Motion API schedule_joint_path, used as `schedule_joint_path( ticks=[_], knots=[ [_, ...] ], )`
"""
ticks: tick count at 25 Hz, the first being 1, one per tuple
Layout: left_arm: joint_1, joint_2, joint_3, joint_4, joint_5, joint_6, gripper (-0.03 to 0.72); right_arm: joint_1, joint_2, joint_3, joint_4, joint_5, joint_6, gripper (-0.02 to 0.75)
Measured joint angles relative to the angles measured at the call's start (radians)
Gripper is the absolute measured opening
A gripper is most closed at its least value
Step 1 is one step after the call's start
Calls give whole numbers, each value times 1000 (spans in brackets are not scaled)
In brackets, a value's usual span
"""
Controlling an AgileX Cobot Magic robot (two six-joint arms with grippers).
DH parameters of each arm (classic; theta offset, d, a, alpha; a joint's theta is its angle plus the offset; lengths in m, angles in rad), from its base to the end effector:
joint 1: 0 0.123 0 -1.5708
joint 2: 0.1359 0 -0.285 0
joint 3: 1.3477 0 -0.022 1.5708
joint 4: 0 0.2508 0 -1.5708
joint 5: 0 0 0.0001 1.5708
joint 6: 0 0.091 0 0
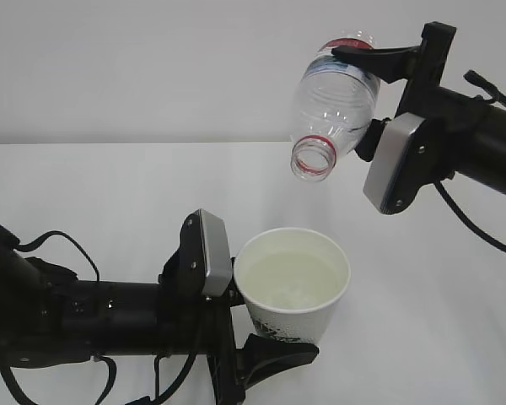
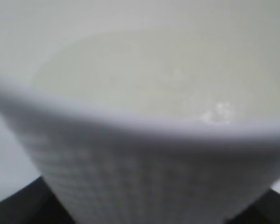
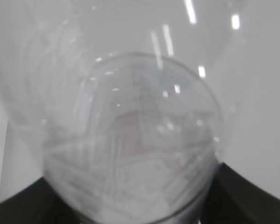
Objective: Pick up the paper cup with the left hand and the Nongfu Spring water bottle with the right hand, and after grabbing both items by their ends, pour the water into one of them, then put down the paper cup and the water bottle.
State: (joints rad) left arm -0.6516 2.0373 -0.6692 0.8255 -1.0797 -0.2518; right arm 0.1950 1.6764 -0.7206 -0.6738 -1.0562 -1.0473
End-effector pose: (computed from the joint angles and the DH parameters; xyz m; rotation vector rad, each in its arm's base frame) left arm 0.2176 -0.2401 0.0981 1.2434 1.5348 -0.9669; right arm 0.3075 0.1111 0.2282 -1.3773 0.6722 -0.5543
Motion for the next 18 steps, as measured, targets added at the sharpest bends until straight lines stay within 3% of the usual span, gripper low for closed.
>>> schedule_joint_path(
  ticks=[18],
  knots=[
    [0, 0, 0, -11, 0, 0, 546, 0, 0, 0, 1, 0, 123, 476]
  ],
)
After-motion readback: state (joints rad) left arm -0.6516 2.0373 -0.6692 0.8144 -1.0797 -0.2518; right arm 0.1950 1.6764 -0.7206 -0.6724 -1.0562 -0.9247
